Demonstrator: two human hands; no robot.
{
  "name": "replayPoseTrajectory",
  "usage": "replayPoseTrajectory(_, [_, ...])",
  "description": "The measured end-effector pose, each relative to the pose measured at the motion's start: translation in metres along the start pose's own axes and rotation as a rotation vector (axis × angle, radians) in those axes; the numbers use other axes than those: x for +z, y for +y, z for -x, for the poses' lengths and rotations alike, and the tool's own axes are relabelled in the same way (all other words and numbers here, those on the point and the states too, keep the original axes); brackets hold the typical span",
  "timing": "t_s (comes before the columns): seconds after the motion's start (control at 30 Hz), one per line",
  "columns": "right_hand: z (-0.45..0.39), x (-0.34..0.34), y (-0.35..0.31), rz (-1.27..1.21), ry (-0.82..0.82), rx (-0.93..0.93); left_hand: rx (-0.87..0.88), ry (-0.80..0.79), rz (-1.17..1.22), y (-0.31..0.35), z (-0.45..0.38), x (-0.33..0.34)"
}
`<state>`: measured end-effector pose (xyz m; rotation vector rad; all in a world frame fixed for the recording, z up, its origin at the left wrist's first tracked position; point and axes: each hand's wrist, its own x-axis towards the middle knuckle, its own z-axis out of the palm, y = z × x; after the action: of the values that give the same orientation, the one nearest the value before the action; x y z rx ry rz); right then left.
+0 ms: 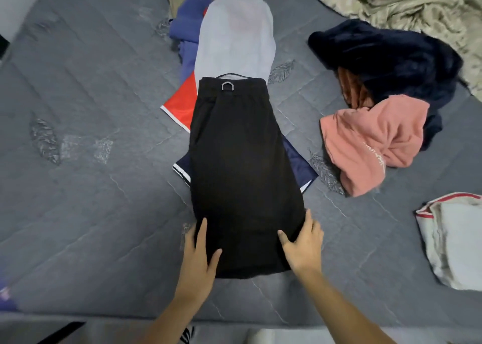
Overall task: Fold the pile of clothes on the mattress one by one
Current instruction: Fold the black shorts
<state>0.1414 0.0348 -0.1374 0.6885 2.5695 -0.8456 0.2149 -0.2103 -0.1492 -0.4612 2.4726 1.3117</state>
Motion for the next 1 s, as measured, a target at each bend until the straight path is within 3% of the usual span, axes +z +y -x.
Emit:
replayPoseTrajectory(0.1, [0.002, -0.009, 0.01, -0.218, -0.101, 0.087, -0.192, 0.113, 0.348, 0.014, 0.011, 0.008])
replayPoseTrajectory(0.2, [-0.006, -0.014, 0.018, -0.273, -0.132, 0.083, -0.345, 0.206, 0.586, 0.019, -0.002, 0.007])
replayPoseTrajectory(0.3, [0.002, -0.025, 0.024, -0.322, -0.152, 0.038, -0.411, 0.129, 0.484, 0.009, 0.005, 0.006])
replayPoseTrajectory(0.43, [0.019, -0.033, 0.045, -0.327, -0.189, 0.104, -0.369, 0.066, 0.407, 0.01, 0.035, 0.003])
replayPoseTrajectory(0.63, [0.034, -0.049, 0.046, -0.423, -0.246, 0.152, -0.406, 0.152, 0.465, 0.019, 0.062, 0.003])
replayPoseTrajectory(0.8, [0.025, -0.065, 0.011, -0.536, -0.111, 0.169, -0.342, 0.294, 0.604, 0.049, 0.05, -0.014])
replayPoseTrajectory(0.9, [0.011, -0.08, -0.026, -0.625, -0.107, 0.194, -0.304, 0.297, 0.606, 0.073, 0.023, -0.035])
replayPoseTrajectory(1.0, [-0.014, -0.098, -0.076, -0.765, -0.178, 0.23, -0.381, 0.329, 0.658, 0.103, -0.019, -0.062])
